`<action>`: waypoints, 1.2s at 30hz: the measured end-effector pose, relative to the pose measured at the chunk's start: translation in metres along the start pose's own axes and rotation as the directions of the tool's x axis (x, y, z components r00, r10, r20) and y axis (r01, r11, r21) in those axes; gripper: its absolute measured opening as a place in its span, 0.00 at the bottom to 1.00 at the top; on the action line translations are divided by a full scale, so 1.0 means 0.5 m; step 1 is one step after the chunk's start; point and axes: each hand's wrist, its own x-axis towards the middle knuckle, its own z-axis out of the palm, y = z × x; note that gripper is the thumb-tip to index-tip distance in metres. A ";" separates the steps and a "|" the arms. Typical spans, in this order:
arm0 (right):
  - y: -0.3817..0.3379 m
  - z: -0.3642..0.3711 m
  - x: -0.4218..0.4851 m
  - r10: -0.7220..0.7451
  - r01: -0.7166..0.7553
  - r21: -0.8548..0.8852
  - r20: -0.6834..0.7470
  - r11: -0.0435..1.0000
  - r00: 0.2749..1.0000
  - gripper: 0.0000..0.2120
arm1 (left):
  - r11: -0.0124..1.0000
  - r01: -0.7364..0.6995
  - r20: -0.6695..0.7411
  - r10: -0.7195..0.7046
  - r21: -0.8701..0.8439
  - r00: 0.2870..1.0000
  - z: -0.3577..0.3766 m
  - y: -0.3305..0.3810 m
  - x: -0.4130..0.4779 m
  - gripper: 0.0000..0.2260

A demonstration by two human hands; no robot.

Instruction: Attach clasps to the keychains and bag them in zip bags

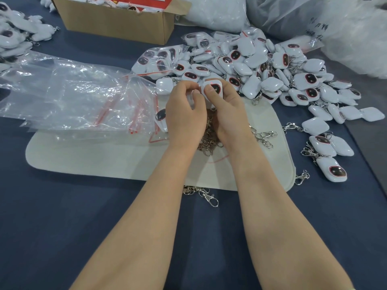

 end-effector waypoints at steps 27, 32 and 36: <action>0.003 -0.003 0.010 0.129 -0.116 0.186 -0.058 0.976 0.990 0.09 | 1.000 0.010 0.010 -0.009 -0.005 1.000 0.001 0.002 -0.002 0.06; 0.004 -0.001 0.009 0.078 -0.077 0.033 -0.060 0.997 0.995 0.12 | 1.000 0.005 0.008 -0.005 0.013 1.000 0.000 0.000 -0.001 0.06; 0.008 -0.003 0.010 0.038 -0.040 -0.015 -0.091 0.999 0.995 0.14 | 1.000 0.007 0.007 -0.007 0.022 1.000 0.000 0.001 -0.002 0.06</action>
